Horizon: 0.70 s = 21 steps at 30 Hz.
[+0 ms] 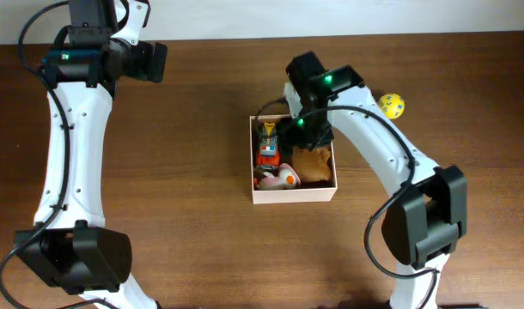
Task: Pack container
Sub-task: 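Open the right gripper to release the teddy bear and raise it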
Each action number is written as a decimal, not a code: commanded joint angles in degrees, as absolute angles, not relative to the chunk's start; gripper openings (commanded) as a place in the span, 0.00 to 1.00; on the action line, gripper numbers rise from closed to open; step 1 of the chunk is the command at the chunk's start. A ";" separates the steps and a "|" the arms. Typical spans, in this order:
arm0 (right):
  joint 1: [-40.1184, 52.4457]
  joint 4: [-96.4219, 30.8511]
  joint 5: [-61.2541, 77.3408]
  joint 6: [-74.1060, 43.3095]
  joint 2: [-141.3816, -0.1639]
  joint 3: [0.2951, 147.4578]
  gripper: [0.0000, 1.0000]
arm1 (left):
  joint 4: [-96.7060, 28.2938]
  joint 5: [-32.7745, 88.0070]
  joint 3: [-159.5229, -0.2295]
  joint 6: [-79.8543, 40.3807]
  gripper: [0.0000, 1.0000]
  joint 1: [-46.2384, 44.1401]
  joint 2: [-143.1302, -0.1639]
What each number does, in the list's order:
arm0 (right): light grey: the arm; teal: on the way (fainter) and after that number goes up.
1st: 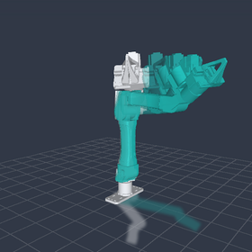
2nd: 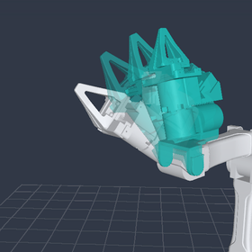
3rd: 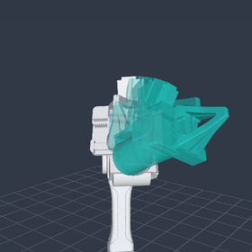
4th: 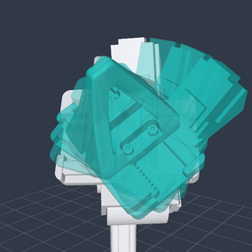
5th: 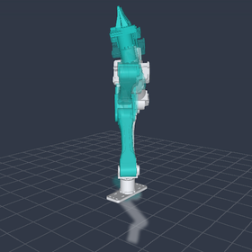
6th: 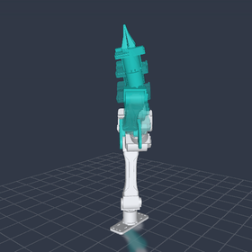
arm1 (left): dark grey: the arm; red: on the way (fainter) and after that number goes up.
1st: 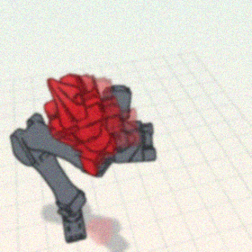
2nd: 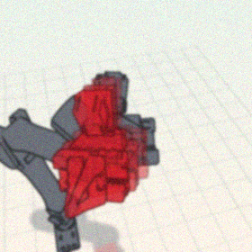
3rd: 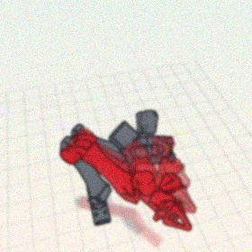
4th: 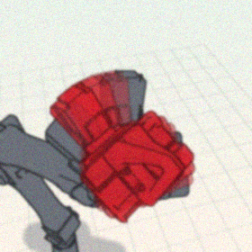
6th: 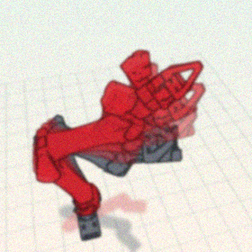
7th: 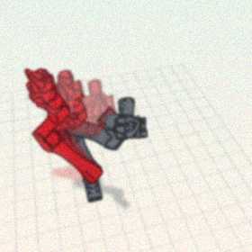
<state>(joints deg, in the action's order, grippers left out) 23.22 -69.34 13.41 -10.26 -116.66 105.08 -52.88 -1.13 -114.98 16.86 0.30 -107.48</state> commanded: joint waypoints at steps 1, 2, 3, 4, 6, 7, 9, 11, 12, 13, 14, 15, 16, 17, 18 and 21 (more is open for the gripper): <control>22.44 -68.58 11.07 -9.87 -115.33 109.75 0.63 | -52.75 -1.30 -115.92 16.27 0.99 0.16 -107.13; 22.37 -68.51 10.66 -9.87 -115.33 109.91 0.63 | -52.77 -1.30 -115.92 16.27 0.99 0.16 -107.13; 22.11 -68.40 10.00 -9.87 -115.33 109.91 0.63 | -52.75 -1.32 -115.92 16.27 0.99 0.16 -107.13; 22.04 -68.36 9.39 -9.85 -115.35 109.89 0.63 | -52.75 -1.30 -115.92 16.27 0.99 0.16 -107.13; 22.00 -67.81 6.81 -9.37 -115.70 109.84 0.63 | -52.75 -1.32 -115.92 16.27 0.99 0.16 -107.13; 22.00 -67.37 6.39 -8.86 -115.77 109.78 0.63 | -52.75 -1.30 -115.92 16.27 0.99 0.16 -107.13; 22.02 -65.65 6.13 -7.70 -115.94 109.47 0.63 | -52.75 -1.30 -115.92 16.27 0.99 0.16 -107.13; 22.06 -64.05 6.09 -7.70 -116.16 109.12 0.63 | -52.75 -1.30 -115.92 16.27 0.99 0.16 -107.13; 22.04 -63.57 6.07 -7.70 -116.44 109.12 0.63 | -52.75 -1.30 -115.92 16.27 0.99 0.16 -107.13; 22.04 -63.33 5.98 -7.70 -116.62 109.12 0.63 | -52.77 -1.32 -115.92 16.27 0.99 0.16 -107.13; 22.04 -63.20 5.56 -7.70 -116.90 109.10 0.63 | -52.75 -1.30 -115.92 16.27 0.99 0.16 -107.13; 22.04 -63.20 4.69 -7.70 -117.40 109.10 0.63 | -52.75 -1.30 -115.92 16.27 0.99 0.16 -107.13; 22.04 -63.22 4.23 -7.68 -117.58 109.06 0.63 | -52.75 -1.32 -115.92 16.27 0.99 0.16 -107.13; 22.04 -63.20 3.86 -7.42 -117.95 108.84 0.63 | -52.75 -1.30 -115.92 16.27 0.99 0.16 -107.13; 22.04 -63.22 3.79 -6.98 -118.39 108.64 0.63 | -52.75 -1.30 -115.92 16.27 0.99 0.16 -107.13; 22.04 -63.44 3.79 -6.39 -119.26 108.22 0.63 | -52.75 -1.32 -115.92 16.27 0.99 0.16 -107.13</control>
